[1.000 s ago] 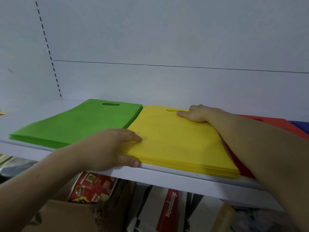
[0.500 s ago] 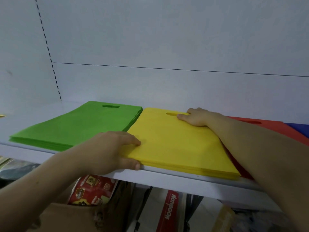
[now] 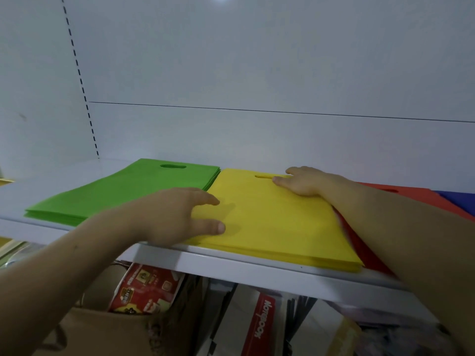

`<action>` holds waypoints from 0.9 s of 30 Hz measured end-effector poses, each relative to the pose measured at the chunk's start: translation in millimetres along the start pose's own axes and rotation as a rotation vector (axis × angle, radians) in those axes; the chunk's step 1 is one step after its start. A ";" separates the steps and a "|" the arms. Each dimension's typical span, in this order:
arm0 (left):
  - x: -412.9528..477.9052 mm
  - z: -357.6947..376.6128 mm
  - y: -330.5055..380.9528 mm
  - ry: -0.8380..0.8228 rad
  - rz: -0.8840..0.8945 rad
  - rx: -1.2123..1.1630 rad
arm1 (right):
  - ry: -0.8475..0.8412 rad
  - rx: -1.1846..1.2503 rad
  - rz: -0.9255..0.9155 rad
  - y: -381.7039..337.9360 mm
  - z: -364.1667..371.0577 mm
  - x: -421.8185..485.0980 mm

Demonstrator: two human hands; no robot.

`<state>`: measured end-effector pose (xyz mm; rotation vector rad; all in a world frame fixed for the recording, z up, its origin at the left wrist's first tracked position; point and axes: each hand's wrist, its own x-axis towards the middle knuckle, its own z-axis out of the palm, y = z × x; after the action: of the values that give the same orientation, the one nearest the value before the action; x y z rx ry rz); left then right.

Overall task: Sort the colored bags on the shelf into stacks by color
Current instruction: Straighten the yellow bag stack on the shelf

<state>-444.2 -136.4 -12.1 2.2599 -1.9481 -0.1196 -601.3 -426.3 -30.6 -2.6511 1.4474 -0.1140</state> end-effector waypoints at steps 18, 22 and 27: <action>161.2 -5.6 -51.7 -0.105 0.037 0.082 | -0.111 0.020 -0.057 -63.6 -22.5 -129.4; 188.5 -2.1 -53.6 -0.117 0.046 0.095 | -0.162 0.026 -0.035 -75.7 -16.0 -175.0; 212.4 8.7 -50.3 -0.128 0.038 0.090 | -0.167 -0.002 -0.029 -83.0 -3.2 -192.5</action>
<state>-364.6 -339.7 -20.5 2.3231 -2.0994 -0.1803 -636.6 -220.0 -17.6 -2.6124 1.3573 0.1043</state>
